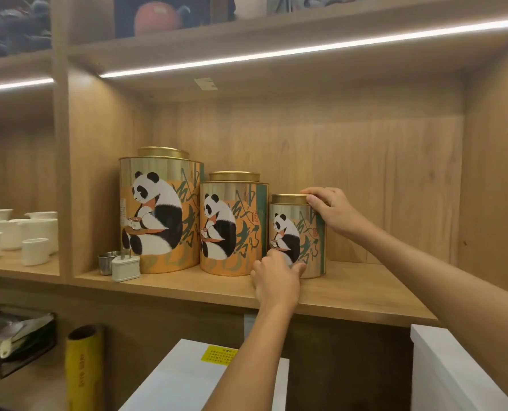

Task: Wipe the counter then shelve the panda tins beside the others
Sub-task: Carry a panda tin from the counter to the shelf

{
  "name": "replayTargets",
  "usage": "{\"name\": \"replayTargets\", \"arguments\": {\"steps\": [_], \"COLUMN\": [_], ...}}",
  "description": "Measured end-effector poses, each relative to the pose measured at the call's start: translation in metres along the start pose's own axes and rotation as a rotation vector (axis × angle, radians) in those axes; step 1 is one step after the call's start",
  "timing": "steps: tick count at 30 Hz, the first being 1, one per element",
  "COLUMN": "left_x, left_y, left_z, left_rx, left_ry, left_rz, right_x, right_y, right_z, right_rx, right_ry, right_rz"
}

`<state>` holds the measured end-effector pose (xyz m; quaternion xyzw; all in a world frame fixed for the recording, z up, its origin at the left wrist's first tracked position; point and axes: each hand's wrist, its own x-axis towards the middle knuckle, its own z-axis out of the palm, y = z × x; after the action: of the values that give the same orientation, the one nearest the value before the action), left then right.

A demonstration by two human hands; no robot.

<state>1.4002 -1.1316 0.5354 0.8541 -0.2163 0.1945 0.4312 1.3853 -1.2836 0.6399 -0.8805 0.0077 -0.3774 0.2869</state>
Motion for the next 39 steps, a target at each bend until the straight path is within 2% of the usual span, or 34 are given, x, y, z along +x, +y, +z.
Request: {"name": "replayTargets", "arguments": {"steps": [33, 36, 39], "left_x": [0.005, 0.003, 0.004], "left_y": [0.0, 0.002, -0.006], "left_z": [0.006, 0.0, -0.014], "left_rx": [0.041, 0.021, -0.026], "left_ry": [0.032, 0.082, 0.119], "left_rz": [-0.003, 0.008, 0.093], "right_x": [-0.007, -0.014, -0.03], "right_y": [-0.001, -0.007, -0.015], "right_z": [-0.001, -0.01, -0.028], "right_rx": [0.041, 0.051, 0.072], "right_ry": [-0.019, -0.044, 0.063], "right_rz": [0.031, 0.093, 0.217]}}
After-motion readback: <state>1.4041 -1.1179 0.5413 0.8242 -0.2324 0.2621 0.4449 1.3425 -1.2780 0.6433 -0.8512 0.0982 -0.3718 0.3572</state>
